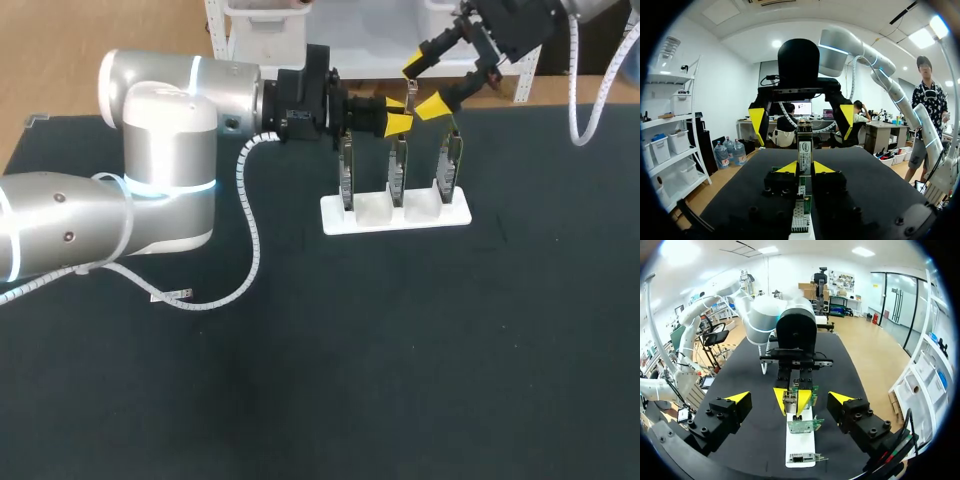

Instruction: Pick up the optical module with the left hand, and insert it into the network port with the right hand.

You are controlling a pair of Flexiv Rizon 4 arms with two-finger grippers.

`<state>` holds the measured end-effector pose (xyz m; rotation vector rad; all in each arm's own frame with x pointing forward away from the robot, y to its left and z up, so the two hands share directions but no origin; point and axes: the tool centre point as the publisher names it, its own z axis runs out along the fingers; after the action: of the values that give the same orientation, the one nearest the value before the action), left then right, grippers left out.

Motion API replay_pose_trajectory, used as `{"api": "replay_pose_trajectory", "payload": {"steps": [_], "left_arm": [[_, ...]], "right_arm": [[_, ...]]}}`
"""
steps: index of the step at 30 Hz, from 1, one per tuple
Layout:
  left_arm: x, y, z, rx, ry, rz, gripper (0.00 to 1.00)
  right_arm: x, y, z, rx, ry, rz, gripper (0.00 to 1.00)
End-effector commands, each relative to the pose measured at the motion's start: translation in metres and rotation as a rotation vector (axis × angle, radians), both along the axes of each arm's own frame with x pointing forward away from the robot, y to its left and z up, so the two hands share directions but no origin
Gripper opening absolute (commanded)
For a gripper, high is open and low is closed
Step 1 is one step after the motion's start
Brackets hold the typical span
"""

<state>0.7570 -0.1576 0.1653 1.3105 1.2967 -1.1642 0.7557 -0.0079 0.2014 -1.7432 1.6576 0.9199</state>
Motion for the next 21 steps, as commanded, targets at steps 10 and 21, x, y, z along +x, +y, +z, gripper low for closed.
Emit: {"api": "replay_pose_trajectory", "payload": {"steps": [10,21], "left_arm": [[0.0025,-0.0009,-0.0004,0.001,0.001,-0.004,0.0],[0.0025,-0.0009,-0.0004,0.001,0.001,-0.004,0.0]], "right_arm": [[-0.0035,0.0079,0.0007,0.012,-0.005,0.006,1.0],[-0.0035,0.0082,-0.0001,0.015,-0.007,-0.003,0.0]]}}
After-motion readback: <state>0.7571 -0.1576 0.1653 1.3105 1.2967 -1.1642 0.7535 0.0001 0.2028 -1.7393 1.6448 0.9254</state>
